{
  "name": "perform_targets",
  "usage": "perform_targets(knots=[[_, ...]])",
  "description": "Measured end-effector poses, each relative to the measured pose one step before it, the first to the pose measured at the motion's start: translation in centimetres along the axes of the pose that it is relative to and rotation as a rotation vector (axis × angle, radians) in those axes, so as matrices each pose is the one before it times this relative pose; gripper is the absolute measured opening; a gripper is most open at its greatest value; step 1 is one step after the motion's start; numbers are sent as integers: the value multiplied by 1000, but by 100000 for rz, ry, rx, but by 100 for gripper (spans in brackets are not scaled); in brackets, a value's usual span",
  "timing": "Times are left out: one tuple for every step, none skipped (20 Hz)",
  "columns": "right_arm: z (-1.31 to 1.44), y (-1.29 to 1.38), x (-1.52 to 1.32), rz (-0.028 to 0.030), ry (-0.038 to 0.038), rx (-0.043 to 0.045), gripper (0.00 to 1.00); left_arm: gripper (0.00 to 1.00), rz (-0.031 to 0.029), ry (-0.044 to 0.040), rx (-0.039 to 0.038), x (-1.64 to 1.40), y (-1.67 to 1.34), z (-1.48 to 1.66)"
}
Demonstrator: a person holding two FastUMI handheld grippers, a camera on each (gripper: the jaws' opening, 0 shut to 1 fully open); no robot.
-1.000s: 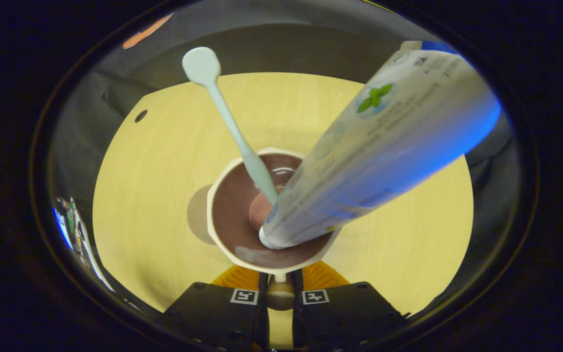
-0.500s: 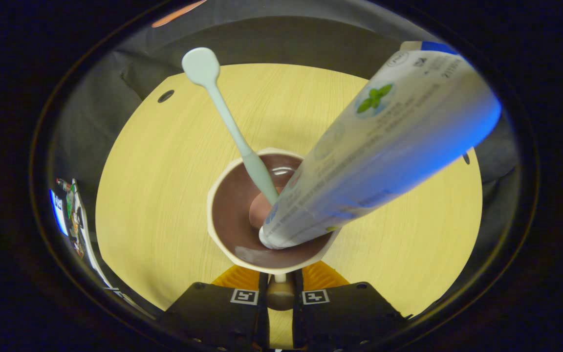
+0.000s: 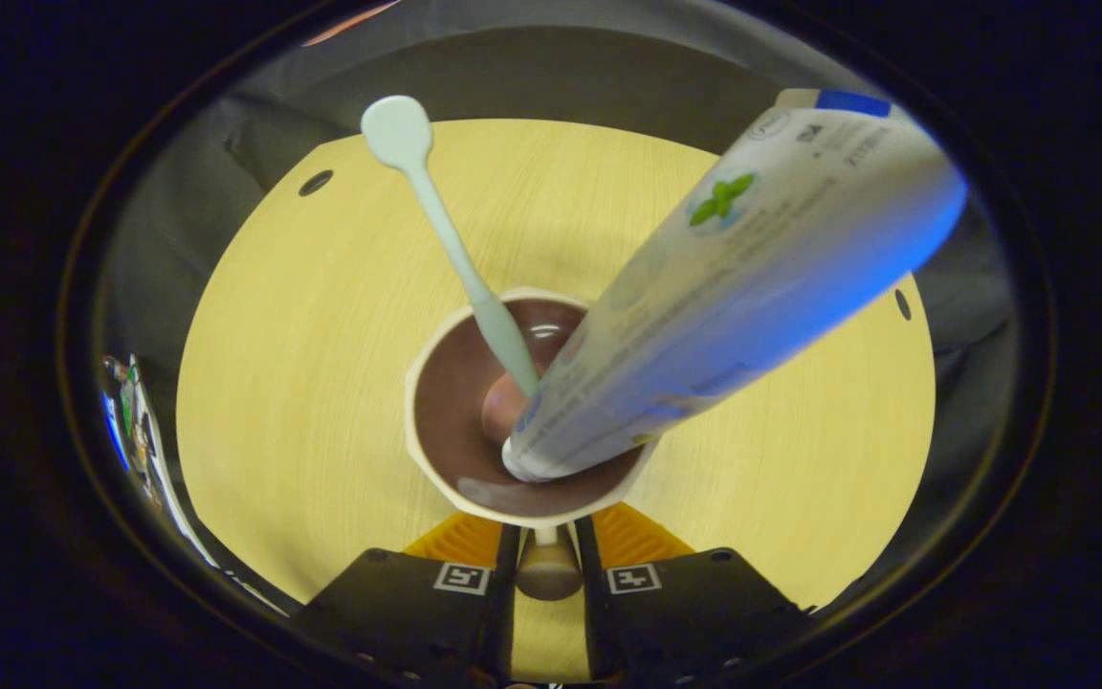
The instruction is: Put the toothbrush and toothpaste on the desktop into the cup, then pick up the cup and place it on the coaster on the desktop.
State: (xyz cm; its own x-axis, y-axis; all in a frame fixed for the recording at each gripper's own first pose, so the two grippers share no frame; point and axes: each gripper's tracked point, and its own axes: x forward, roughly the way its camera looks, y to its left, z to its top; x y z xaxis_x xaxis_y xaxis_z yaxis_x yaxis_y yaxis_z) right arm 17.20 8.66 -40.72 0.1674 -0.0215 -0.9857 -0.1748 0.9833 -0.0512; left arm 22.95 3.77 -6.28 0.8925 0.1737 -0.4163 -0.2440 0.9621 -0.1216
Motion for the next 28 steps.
perform_targets(knots=[[-227,130,-372,1003,-646,775,48,100,-201,27,72,-3,-23,-13],[-415,-104,-508,1025,-400,1090,66,100,-202,67,174,-70,-42,24],[-420,-254,-711,-73,-1095,933,84,100,-262,-226,409,-44,-86,204],[-496,-219,-971,629,-1573,1027,85,100,-181,-672,712,-27,-143,307],[-632,-110,-966,1408,-1248,1528,84,100,-693,-148,1041,-47,-260,124],[-708,-228,-1050,1108,-1752,2128,84,100,-1427,239,816,2,-546,222],[-596,-503,-1146,564,-2435,1994,84,100,-1237,457,348,490,-736,189],[-438,-830,-1100,-278,-2923,618,84,100,-1800,575,-360,320,-924,192],[-360,-764,-1266,-463,-3052,116,84,100,-2340,66,-500,-110,-1076,193],[-124,-859,-1187,-637,-3534,659,84,100,-2030,-771,51,-173,-1012,432],[60,-1082,-1178,-799,-3576,946,84,100,-2328,-1140,898,-142,-1006,463],[186,-1236,-1200,-1098,-3692,1203,84,100,-2085,-1153,1253,-108,-908,520],[114,-1371,-1082,-1179,-3664,1098,84,100,-2250,-1221,1099,-172,-904,517],[389,-1318,-1076,-1449,-4156,627,84,100,-1817,-1280,830,-59,-862,567],[541,-1351,-1008,-1370,-5046,446,85,100,-1667,-1103,497,-8,-828,554],[996,-1221,-1135,-984,-6153,392,85,100,-1756,-1012,-27,57,-860,587],[971,-994,-1170,-1342,-6657,-4,88,100,-1197,-621,-186,-105,-701,505],[1267,-1076,-1316,-753,-7044,277,88,100,-965,-877,-118,-2,-638,632],[1496,-917,-1337,-859,-7086,361,89,100,-835,-1165,-137,-53,-834,785],[1620,-971,-1399,-581,-7011,566,90,100,-705,-1258,-13,-129,-630,877],[1683,-829,-1373,-1112,-7028,344,94,100,-959,-1353,273,-87,-689,970],[1838,-856,-1287,-892,-6958,-152,94,100,-87,-1794,176,-179,-494,1060],[1638,-654,-904,-1264,-6355,-276,94,100,-107,-2013,48,-379,-554,1236],[1526,-795,-1049,-1255,-5365,-543,94,100,-143,-2217,367,-97,-396,1132],[1313,-521,-728,-729,-4462,-319,94,100,45,-1585,760,-58,-458,935],[780,-352,-636,-712,-3149,-174,94,100,1301,-1447,1316,-169,-170,850],[887,-187,-625,56,-3326,555,94,100,613,-526,914,-201,-157,535],[894,-106,-553,143,-2955,556,94,100,134,-958,443,-270,-314,589]])
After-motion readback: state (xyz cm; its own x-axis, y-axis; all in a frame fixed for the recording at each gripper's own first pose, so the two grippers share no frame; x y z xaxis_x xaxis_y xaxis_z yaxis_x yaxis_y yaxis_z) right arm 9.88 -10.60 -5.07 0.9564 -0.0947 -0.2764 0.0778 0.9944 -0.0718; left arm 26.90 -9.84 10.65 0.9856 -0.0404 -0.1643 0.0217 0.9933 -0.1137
